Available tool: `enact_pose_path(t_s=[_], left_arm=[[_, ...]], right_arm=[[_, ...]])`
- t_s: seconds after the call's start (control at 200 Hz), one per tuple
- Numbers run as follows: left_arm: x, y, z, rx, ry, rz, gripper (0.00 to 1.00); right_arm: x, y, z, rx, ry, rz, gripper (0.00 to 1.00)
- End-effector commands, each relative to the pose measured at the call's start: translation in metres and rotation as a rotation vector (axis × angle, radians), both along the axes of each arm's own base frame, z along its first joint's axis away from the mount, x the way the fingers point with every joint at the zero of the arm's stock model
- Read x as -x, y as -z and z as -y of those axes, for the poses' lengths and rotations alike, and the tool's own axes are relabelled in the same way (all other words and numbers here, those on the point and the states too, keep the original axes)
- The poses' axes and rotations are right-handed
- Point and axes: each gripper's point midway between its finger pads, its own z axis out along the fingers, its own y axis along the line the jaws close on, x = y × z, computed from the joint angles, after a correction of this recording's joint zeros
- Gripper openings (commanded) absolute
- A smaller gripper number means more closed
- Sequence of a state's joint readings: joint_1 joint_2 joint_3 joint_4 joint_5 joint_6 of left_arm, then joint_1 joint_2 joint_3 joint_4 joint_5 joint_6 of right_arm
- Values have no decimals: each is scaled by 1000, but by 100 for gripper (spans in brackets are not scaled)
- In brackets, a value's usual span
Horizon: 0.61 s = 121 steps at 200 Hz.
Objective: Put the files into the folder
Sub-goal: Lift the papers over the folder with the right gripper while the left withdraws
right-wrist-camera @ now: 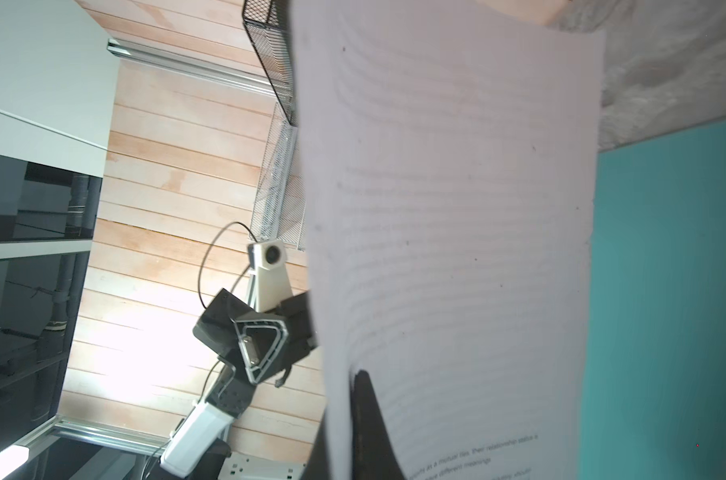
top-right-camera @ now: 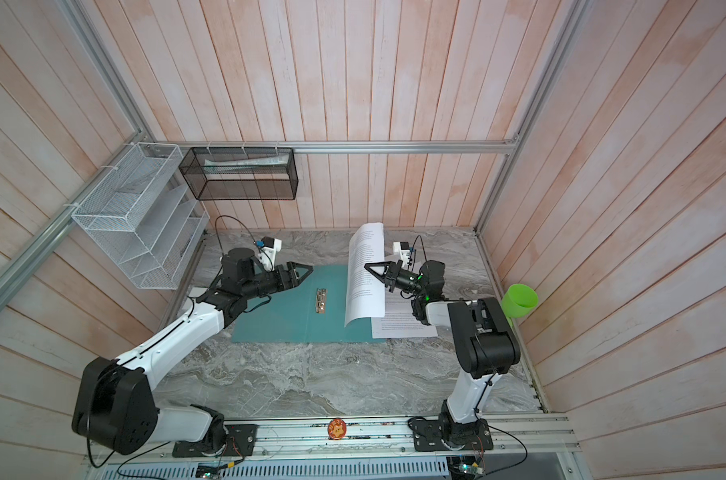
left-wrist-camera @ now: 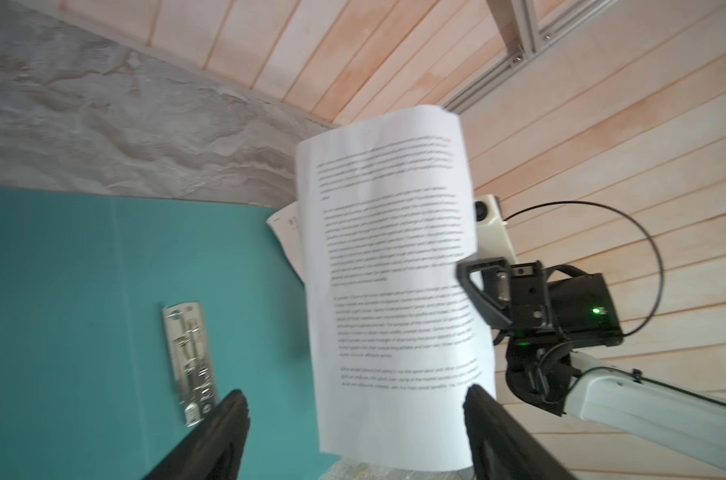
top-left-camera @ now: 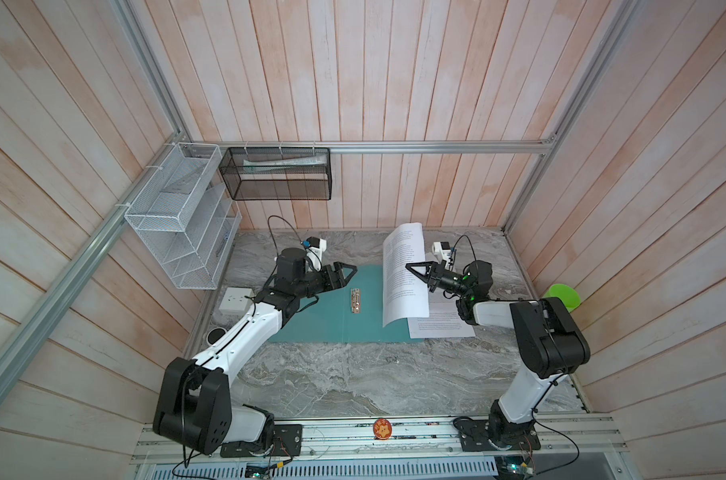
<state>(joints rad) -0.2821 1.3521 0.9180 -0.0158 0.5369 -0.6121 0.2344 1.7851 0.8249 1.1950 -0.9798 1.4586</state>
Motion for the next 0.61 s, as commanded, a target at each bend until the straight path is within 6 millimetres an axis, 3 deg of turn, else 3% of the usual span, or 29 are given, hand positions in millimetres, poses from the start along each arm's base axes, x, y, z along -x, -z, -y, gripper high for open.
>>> enact_pose_path(t_s=[0.0,0.24,0.365,0.485,0.6], left_arm=[[3,25,-37,-25,-98,-51,83],[-6,64,-92,-60,-246,-112,85],[-10,84,-113,-90,-294,-155,89],[-13,103,-138,-192,-372,-215,90],[-15,121,-163,-313,-447,-273,91]], right_arm=[[-18,-11,-20,6,30,30,0],[-45,11,-73,21,-19,26,0],[-57,33,-100,101,-12,23,0],[-69,55,-111,209,46,34,0],[-76,64,-112,241,93,59,0]])
